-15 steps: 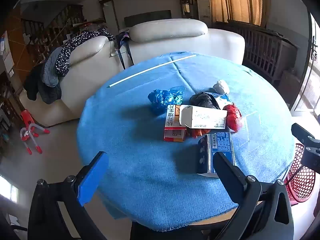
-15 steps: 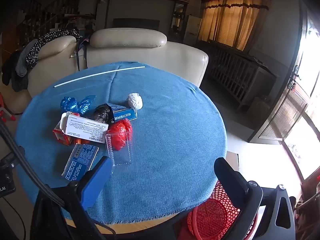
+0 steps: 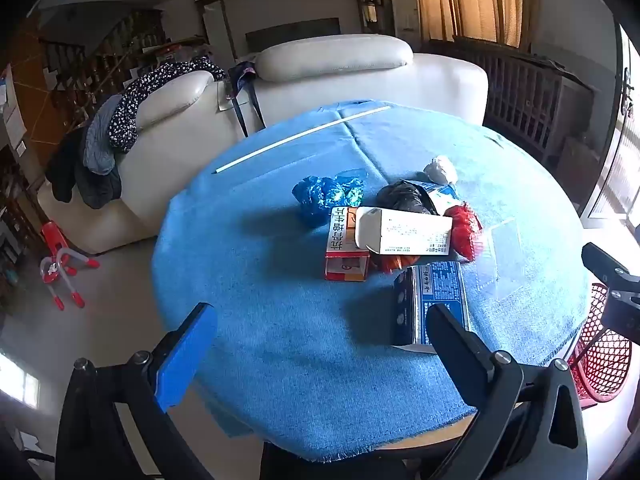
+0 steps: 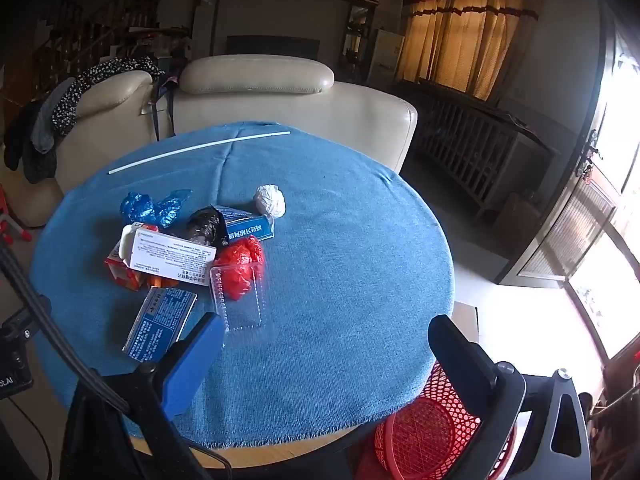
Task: Collect trash
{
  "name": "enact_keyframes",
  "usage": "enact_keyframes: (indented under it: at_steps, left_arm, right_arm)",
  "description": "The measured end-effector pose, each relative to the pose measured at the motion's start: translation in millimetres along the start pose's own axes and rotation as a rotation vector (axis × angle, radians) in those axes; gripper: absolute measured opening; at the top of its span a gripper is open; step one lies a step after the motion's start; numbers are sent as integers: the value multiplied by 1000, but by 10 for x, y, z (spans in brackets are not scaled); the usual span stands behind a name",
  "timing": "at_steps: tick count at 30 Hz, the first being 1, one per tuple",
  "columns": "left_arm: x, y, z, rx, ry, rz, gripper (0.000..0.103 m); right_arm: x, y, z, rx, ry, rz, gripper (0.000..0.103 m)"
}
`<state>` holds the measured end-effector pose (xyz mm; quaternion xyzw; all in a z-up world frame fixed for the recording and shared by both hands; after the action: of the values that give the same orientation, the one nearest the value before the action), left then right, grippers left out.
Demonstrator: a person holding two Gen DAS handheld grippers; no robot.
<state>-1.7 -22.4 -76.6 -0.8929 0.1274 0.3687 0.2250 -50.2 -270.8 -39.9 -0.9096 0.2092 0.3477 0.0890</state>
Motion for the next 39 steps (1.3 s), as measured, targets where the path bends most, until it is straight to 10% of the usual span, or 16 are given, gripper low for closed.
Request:
enact_keyframes:
  at_steps: [11, 21, 26, 29, 31, 39]
  left_arm:
    - [174, 138, 16, 8, -46, 51, 103]
    - [407, 147, 117, -7, -116, 80, 103]
    - [480, 156, 128, -8, -132, 93, 103]
    - [504, 205, 120, -3, -139, 119, 103]
    - [519, 252, 112, 3, -142, 138, 103]
    - [619, 614, -58, 37, -157, 255, 103]
  right_arm:
    - [199, 21, 54, 21, -45, -27, 103]
    - [946, -512, 56, 145, -187, -312, 103]
    - [1150, -711, 191, 127, -323, -312, 103]
    - [1248, -701, 323, 112, -418, -277, 87]
    - [1320, -676, 406, 97, -475, -269, 50]
    - [1287, -382, 265, 181, -374, -317, 48]
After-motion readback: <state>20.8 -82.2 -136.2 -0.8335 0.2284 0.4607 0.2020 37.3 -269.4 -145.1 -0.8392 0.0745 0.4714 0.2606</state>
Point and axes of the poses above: each gripper's, at about its wrist camera, not at the fingertips, and x roughly the way its jaws point, y to its right, z to its underside, the point moved 9 cm from there along x, roughly the way its jaws point, and after that the axes turned 15 degrees about x, right-handed, at the moved point
